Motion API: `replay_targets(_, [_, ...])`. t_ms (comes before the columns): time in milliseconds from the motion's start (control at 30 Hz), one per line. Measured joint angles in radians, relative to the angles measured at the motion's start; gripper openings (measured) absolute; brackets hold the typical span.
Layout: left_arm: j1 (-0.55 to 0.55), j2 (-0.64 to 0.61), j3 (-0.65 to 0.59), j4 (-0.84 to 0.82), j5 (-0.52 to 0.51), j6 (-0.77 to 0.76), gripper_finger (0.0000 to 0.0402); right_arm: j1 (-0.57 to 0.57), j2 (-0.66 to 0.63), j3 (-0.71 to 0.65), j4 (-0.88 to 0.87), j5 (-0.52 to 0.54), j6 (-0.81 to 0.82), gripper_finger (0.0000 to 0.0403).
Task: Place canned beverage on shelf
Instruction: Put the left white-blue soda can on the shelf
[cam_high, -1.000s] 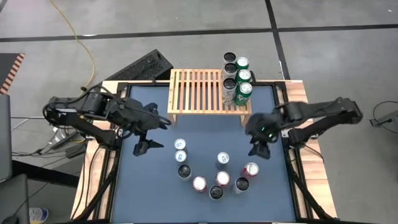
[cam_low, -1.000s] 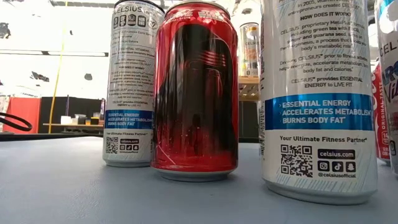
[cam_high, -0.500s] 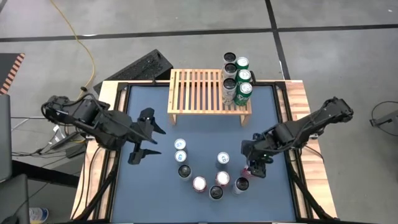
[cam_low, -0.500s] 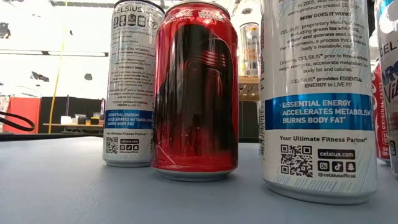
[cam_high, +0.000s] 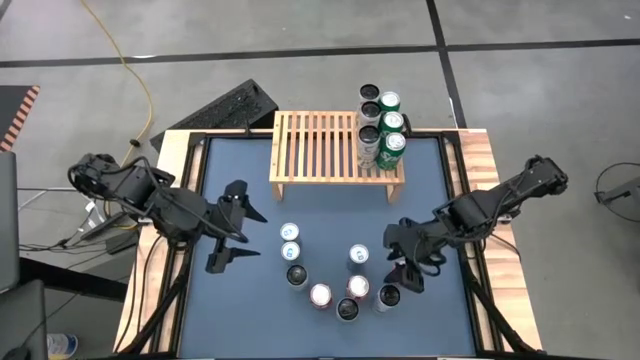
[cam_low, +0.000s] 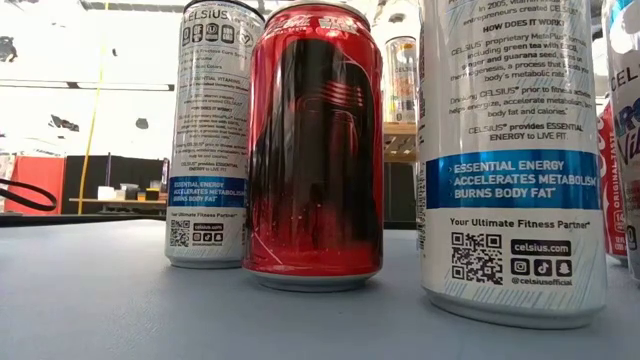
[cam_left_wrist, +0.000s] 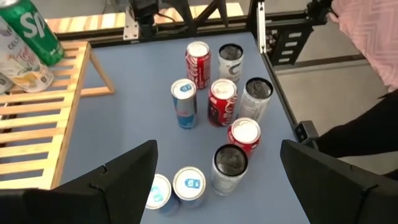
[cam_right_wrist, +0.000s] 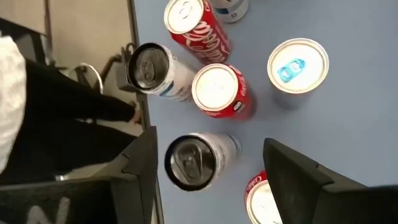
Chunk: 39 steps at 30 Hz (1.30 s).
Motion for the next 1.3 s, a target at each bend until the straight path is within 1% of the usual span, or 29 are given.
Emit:
replay_targets(133, [-0.002,-0.001,0.000,0.001,0.002,-0.002,0.0327,0.003,0.065,0.135,-0.138,0.002,-0.009,0.0233])
replay_targets(267, [-0.002,0.007,0.000,0.004,0.048,-0.011,0.0327,0.013,0.134,0.285,-0.302,0.011,-0.007,0.0233])
replay_targets(367, [-0.014,0.027,0.000,0.005,0.075,-0.012,0.0327,0.043,0.191,0.370,-0.364,0.029,0.021,0.0233])
replay_targets(433, [-0.023,0.037,0.000,0.010,0.087,-0.012,0.0327,0.064,0.226,0.411,-0.364,0.029,0.034,0.0233])
replay_targets(533, [-0.039,0.047,0.000,0.019,0.089,-0.012,0.0327,0.098,0.269,0.440,-0.372,0.054,0.075,0.0233])
replay_targets(633, [-0.055,0.048,0.000,0.017,0.088,-0.012,0.0327,0.121,0.312,0.441,-0.396,0.085,0.113,0.0233])
replay_targets(800, [-0.084,0.048,-0.002,0.031,0.086,-0.009,0.0327,0.151,0.387,0.441,-0.427,0.101,0.148,0.0236])
replay_targets(867, [-0.094,0.041,-0.037,0.110,0.086,-0.009,0.0327,0.161,0.411,0.441,-0.416,0.101,0.148,0.0239])
replay_targets(967, [-0.099,0.000,-0.179,0.295,0.096,-0.012,0.0327,0.168,0.432,0.441,-0.408,0.101,0.148,0.0244])
replay_targets(1033, [-0.098,-0.044,-0.307,0.486,0.113,-0.011,0.0327,0.177,0.433,0.441,-0.410,0.111,0.147,0.0245])
replay_targets(1133, [-0.083,-0.107,-0.495,0.816,0.124,0.029,0.0327,0.183,0.428,0.441,-0.424,0.156,0.147,0.0245])
replay_targets(1233, [-0.048,-0.118,-0.656,1.088,0.104,0.088,0.0327,0.200,0.415,0.441,-0.462,0.201,0.149,0.0245])
replay_targets(1300, [-0.019,-0.096,-0.721,1.219,0.098,0.079,0.0327,0.216,0.404,0.441,-0.491,0.238,0.181,0.0245])
